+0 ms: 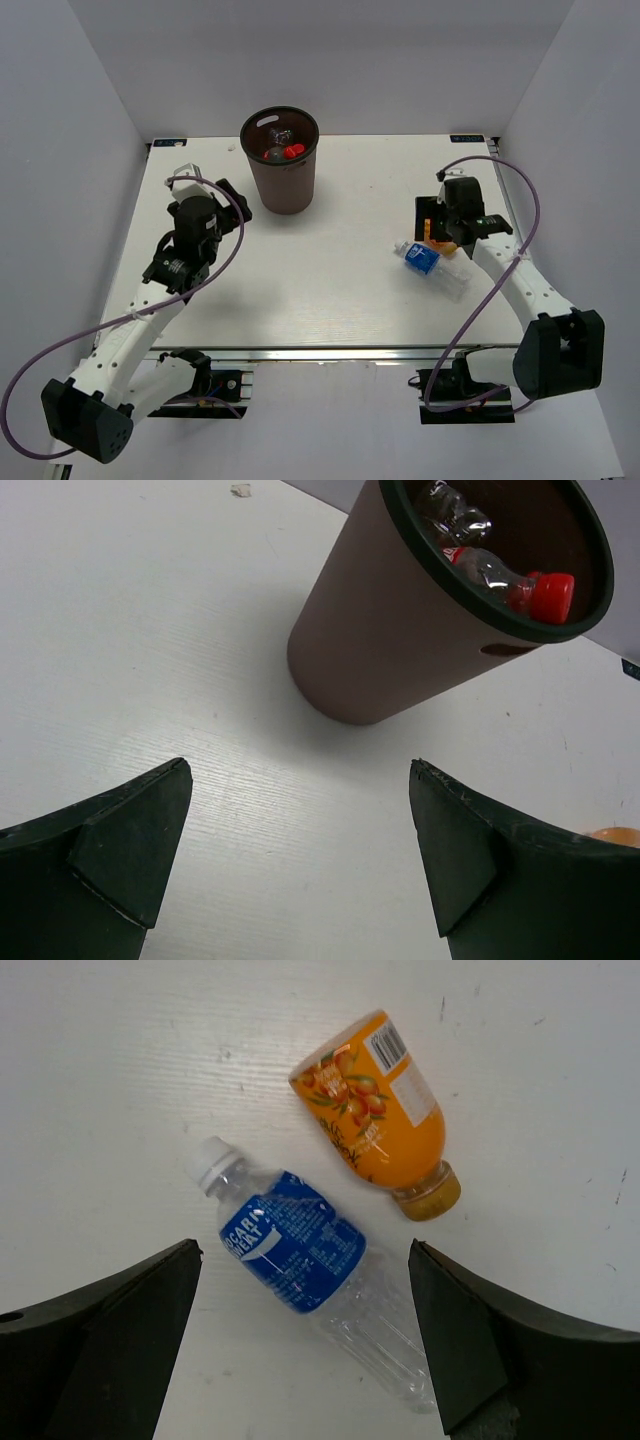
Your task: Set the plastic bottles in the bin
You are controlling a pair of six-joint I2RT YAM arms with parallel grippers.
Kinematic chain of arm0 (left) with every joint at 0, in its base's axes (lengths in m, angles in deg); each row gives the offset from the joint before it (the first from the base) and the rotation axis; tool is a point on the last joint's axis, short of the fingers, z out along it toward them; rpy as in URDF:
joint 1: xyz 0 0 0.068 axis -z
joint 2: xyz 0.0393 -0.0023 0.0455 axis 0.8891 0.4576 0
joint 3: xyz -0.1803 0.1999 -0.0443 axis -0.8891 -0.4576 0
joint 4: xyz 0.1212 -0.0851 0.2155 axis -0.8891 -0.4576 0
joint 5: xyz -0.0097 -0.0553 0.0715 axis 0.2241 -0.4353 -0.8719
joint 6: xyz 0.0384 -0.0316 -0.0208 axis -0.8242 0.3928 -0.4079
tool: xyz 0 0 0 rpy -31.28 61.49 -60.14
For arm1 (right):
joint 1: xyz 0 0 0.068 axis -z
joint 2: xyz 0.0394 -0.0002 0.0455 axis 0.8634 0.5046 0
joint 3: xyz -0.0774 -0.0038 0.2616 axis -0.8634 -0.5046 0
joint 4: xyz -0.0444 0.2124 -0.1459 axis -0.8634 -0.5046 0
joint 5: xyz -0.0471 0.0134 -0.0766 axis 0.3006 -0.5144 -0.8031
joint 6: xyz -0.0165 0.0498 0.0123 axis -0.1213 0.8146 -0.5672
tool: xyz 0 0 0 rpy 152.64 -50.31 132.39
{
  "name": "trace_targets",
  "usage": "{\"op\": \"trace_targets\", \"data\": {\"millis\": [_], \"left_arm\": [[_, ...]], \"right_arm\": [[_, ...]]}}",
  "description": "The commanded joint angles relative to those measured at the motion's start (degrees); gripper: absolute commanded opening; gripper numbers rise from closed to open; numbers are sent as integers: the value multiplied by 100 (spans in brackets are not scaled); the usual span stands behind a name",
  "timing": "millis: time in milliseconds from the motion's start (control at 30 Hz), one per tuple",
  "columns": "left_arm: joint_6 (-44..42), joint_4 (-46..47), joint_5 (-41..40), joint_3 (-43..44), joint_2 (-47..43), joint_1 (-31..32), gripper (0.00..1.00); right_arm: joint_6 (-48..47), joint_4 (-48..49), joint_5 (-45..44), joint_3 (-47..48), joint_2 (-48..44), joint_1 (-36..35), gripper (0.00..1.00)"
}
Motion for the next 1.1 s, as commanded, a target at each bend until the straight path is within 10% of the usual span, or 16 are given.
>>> {"op": "trace_targets", "data": {"millis": [0, 733, 1067], "left_arm": [[-180, 282, 291, 15, 47, 7, 98], [-418, 379, 405, 138, 610, 7, 98], [-391, 397, 414, 190, 584, 7, 98]], "right_arm": [[-289, 77, 64, -278, -63, 20, 89], [-589, 157, 204, -815, 1281, 3, 89], [-536, 165, 1118, -561, 869, -639, 61]]}}
